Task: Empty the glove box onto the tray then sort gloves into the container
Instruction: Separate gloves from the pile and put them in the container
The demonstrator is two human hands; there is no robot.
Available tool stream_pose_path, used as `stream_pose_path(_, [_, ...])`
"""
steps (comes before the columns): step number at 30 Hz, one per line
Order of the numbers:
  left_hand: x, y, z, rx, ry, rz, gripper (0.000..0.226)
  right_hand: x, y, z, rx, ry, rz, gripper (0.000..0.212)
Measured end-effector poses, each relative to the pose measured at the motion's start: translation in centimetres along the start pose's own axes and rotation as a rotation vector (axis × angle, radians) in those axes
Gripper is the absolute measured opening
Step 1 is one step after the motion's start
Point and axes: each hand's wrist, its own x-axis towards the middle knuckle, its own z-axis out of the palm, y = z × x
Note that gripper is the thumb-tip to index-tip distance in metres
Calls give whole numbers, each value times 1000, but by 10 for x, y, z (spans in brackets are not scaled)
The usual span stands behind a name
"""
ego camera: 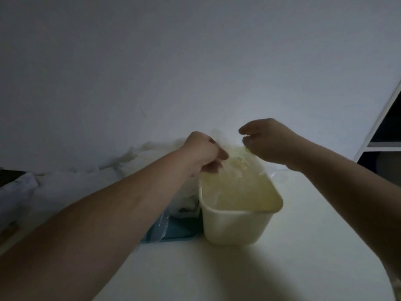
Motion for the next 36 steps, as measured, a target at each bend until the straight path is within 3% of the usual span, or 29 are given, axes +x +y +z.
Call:
stream_pose_path(2, [2,2,-1,42,-18,-26,20,-5,-13,14,-43,-272,59,47])
stream_pose_path(4, [-1,4,-7,120,-22,-39,17,-3,-18,30,-85,-433,106,56])
stream_pose_path(6, [-8,4,-16,160,-9,-4,18,1,-19,45,-163,-477,113,59])
stream_pose_path(10, [-29,-1,-42,154,-41,61,41,7,-24,65,-298,-598,131,71])
stream_pose_path(18, [-69,-12,-84,110,15,183,13,16,-29,108,-754,-879,54,59])
stream_pose_path(20, [-76,-21,-95,158,34,234,7,11,-36,102,-790,-842,26,58])
stream_pose_path(25, [-79,-65,-120,538,254,463,4,4,-54,71,-653,-514,-70,40])
stream_pose_path(28, [-73,-101,-134,764,280,525,20,1,-68,69,-491,-261,-144,24])
stream_pose_path(30, [-69,-123,-140,835,229,458,40,-8,-86,76,-342,-123,-229,34])
stream_pose_path(33, [-66,-152,-145,857,143,364,50,-28,-112,105,-93,-126,-303,48])
stream_pose_path(36, [-67,-168,-154,802,171,363,24,-34,-110,154,28,-242,-285,57])
